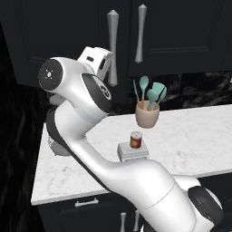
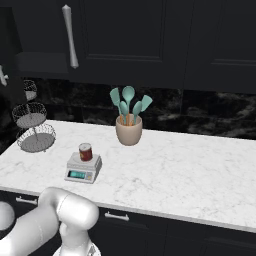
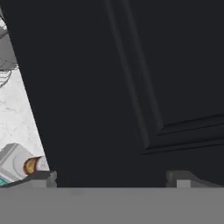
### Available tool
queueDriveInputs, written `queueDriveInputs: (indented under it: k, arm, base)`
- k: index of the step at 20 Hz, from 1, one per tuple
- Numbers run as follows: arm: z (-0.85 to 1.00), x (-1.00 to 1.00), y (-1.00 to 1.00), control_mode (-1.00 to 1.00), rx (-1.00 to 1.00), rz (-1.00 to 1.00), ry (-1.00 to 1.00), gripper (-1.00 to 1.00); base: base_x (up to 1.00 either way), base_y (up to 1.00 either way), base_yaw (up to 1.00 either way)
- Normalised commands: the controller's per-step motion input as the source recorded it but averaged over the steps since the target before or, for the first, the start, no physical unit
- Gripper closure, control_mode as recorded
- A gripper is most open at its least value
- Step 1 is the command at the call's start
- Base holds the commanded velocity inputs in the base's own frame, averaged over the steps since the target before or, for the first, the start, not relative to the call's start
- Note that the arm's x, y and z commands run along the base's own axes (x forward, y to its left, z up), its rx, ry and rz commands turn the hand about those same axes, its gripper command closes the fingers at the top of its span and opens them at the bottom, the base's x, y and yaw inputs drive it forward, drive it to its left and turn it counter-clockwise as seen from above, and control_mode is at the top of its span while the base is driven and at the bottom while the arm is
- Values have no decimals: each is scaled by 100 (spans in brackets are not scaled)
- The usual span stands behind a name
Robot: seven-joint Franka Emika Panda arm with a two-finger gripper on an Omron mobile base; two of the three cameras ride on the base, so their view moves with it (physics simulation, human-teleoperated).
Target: Pick the canned food and place it on the digital scale for weighing, and close the cabinet.
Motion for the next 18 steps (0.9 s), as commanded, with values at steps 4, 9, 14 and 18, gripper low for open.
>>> queueDriveInputs:
  k: [4,9,14,18]
  arm:
    - [-23,100,-11,-100,2,0,-4,-100]
    - [-9,100,0,-100,0,0,0,-100]
    - [-8,100,0,-100,0,0,0,-100]
    - [-9,100,-1,-100,2,0,0,-100]
  base:
    - [0,0,0]
    - [0,0,0]
    - [0,0,0]
    - [0,0,0]
